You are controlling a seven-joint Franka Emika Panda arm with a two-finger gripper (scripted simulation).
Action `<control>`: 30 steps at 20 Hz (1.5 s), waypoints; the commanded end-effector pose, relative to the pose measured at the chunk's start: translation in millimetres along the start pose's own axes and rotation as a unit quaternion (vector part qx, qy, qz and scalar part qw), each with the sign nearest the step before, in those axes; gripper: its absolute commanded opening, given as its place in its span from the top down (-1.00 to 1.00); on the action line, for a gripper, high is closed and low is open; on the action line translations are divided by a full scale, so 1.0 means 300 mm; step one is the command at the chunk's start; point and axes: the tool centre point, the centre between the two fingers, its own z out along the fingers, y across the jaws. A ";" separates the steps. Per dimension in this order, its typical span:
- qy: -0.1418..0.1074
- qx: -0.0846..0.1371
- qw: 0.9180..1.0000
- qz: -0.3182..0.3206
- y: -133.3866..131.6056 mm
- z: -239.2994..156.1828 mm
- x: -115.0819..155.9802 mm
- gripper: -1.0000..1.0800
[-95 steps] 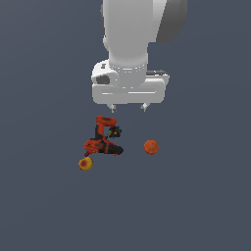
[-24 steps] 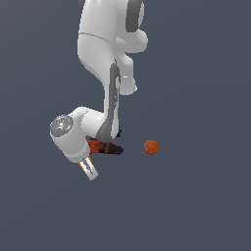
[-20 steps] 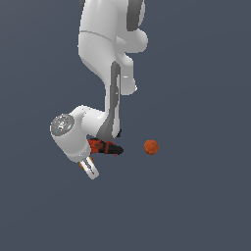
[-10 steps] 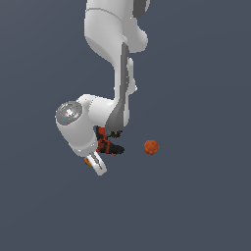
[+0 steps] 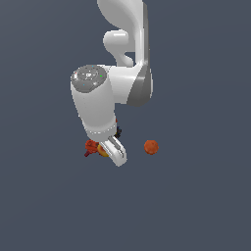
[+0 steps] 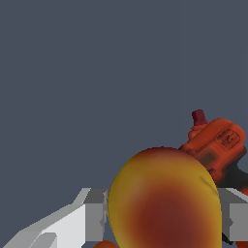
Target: Pick up a designated object from a clutter of objects.
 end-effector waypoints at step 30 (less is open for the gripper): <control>0.000 0.000 1.000 0.000 -0.406 -0.798 -0.427 1.00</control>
